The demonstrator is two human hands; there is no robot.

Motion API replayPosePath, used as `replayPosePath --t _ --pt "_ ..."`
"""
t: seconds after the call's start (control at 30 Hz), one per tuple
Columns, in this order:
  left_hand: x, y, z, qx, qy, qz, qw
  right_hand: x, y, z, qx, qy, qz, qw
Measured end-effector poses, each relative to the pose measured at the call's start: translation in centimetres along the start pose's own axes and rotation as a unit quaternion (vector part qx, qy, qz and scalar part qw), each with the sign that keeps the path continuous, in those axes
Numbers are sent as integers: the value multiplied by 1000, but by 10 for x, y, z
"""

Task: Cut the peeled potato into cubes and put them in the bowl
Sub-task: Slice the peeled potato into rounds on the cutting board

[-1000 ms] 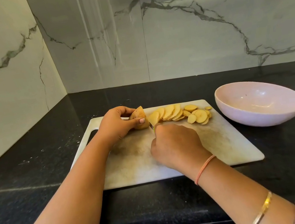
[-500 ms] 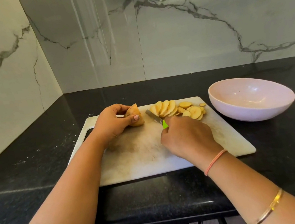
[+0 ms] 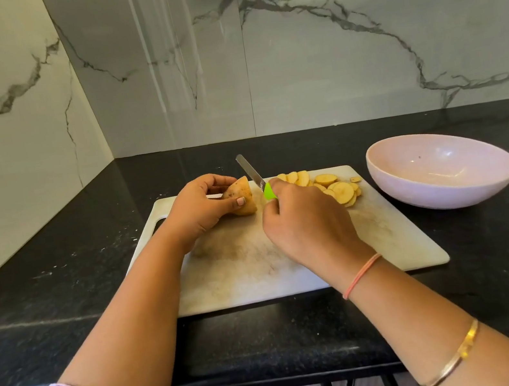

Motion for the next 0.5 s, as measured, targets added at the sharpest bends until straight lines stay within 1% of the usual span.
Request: replayPosePath --t 0.33,0.5 --pt "-6 2 1 -6 -7 -17 1000 10 -7 -12 -4 52 18 998" --pt "-6 4 2 -4 -3 -17 1000 17 -1 -11 -22 130 21 991"
Point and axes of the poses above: each hand's wrist, its own y-axis away from the middle knuckle, its own z-axis out of the back of the hand, x = y × z, the point moved 9 cm from there along -y, towards the middle knuckle, and after that the axes turned 8 degrees about y, right-handed, at the moved point
